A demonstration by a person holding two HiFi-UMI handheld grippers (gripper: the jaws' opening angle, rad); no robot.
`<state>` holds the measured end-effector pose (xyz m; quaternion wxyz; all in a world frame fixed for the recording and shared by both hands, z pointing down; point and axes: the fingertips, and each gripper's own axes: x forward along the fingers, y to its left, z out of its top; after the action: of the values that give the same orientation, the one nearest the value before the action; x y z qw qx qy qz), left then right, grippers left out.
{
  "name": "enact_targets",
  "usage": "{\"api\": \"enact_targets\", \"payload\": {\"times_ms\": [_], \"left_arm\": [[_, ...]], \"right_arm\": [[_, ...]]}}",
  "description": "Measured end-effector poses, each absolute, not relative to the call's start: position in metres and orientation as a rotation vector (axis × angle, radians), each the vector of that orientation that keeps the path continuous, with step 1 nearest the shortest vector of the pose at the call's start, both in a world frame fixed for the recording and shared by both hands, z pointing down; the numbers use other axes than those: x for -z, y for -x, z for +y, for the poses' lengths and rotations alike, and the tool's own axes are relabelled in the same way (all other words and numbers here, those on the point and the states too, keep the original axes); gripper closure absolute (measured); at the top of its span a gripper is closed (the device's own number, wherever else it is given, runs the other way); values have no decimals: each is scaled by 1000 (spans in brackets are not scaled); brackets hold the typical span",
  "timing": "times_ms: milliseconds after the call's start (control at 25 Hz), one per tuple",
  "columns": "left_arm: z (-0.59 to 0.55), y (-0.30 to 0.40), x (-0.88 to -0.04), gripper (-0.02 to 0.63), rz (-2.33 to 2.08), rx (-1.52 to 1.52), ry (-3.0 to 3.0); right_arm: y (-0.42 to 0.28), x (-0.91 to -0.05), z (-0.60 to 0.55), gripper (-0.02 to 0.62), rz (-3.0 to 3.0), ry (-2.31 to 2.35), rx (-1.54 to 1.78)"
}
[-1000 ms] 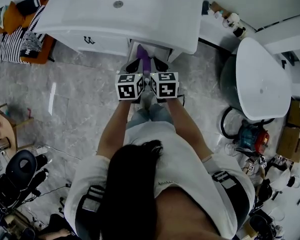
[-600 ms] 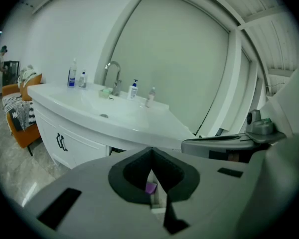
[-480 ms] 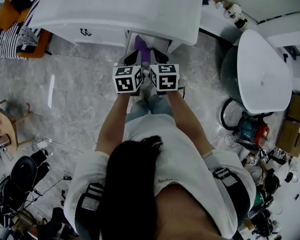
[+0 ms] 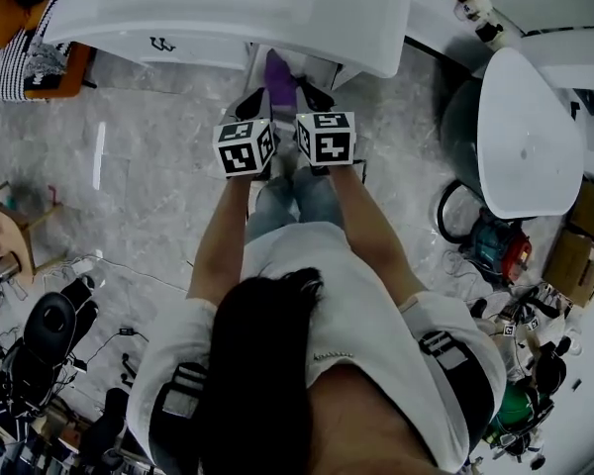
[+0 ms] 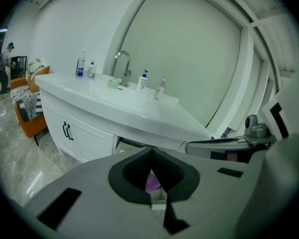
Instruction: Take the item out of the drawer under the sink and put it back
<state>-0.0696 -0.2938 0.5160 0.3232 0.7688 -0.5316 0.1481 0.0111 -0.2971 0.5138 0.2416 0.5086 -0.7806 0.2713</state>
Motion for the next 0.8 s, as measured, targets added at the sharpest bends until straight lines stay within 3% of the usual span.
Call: {"api": "enact_targets", "payload": {"times_ms": [80,160,320,440,800], "left_arm": [[-294,74,-523,603,-1402,-399,-2000],[-298,77,-531,603,-1412,-407,-1980],[-305,79,-550,603,-1418,-421,-1943],[-312,79,-562,603,-1406,-431,-1938],[-338,80,-603,603,-1406,-457,-1914]], "right_arm": [[-10,-523,-299,557,-2136,-1366,-770],[-9,-532,-303,469,-2139,-1344,-796],[-7,-555,-311,455,-2132,-1299,-829],[0,-573,-315,380,-2132,-1245,-857],[15,-631,-331,336,-2100,-1130,-880]]}}
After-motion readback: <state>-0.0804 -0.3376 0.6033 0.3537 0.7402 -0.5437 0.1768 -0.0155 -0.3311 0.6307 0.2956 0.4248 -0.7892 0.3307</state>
